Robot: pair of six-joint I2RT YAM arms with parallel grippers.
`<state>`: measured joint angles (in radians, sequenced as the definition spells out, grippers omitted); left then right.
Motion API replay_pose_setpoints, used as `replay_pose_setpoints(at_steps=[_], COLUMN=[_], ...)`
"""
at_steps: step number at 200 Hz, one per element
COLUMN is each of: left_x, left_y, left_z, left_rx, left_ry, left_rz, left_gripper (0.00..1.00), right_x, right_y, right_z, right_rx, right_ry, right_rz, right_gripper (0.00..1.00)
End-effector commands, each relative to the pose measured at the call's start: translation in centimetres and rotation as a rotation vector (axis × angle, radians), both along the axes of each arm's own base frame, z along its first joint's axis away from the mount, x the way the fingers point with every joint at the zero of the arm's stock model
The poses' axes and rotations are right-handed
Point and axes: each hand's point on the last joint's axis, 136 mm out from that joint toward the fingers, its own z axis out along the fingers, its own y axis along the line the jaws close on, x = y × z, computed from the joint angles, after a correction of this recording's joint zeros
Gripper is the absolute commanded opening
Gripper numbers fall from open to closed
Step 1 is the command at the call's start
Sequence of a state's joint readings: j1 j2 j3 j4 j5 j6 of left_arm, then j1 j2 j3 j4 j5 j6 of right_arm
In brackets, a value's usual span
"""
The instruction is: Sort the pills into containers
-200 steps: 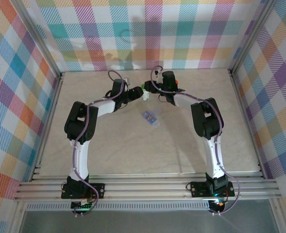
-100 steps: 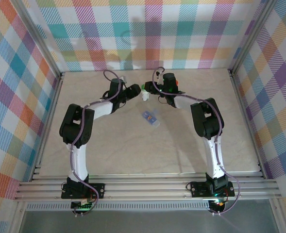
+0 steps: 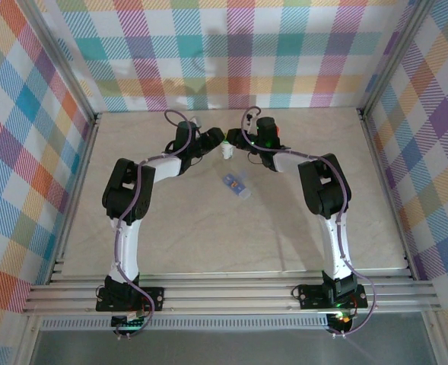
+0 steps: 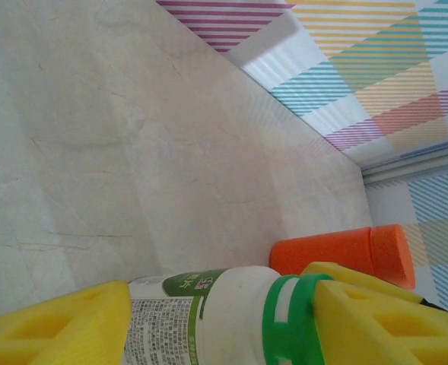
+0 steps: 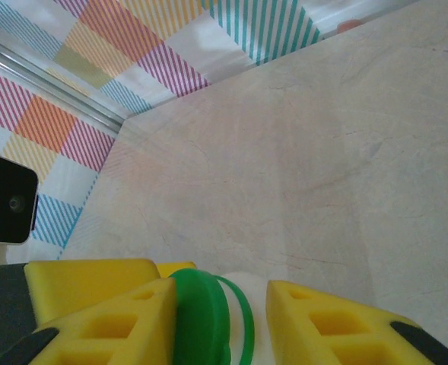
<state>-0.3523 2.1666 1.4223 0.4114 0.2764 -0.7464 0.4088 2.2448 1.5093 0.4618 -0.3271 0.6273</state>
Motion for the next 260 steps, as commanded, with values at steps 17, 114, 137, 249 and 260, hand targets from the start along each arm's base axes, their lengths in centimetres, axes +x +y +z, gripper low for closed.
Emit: replay_pose_setpoints(at_steps=[17,114,137,249,260], left_x=[-1.0,-6.9,-7.9,-11.8,-11.9], left_y=[-0.2,-2.3,-1.9,1.2,1.3], left_z=[-3.9,-9.5,-11.9,-17.2,-17.2], left_rx=[0.017,0.025,0.041,0.145,0.146], left_ry=[0.094,0.240,0.302,0.443,0.445], left_rz=[0.013,0.010,0.030,0.114,0.113], left_gripper=[0.61,0.57,0.57,0.47,0.46], right_x=[-3.4,-6.4,-7.0,-9.3,-9.7], right_y=[-0.8,-1.2,-1.7,-3.1,-3.2], right_z=[-8.5,-14.7,-15.2,-15.1,-14.9], right_rx=[-0.057,0.036,0.015,-0.262,-0.335], right_ry=[0.275,0.538,0.560,0.588,0.564], right_rz=[0.005,-0.068,-0.098,-0.183,-0.165], right_gripper=[0.37,0.32,0.30,0.30,0.31])
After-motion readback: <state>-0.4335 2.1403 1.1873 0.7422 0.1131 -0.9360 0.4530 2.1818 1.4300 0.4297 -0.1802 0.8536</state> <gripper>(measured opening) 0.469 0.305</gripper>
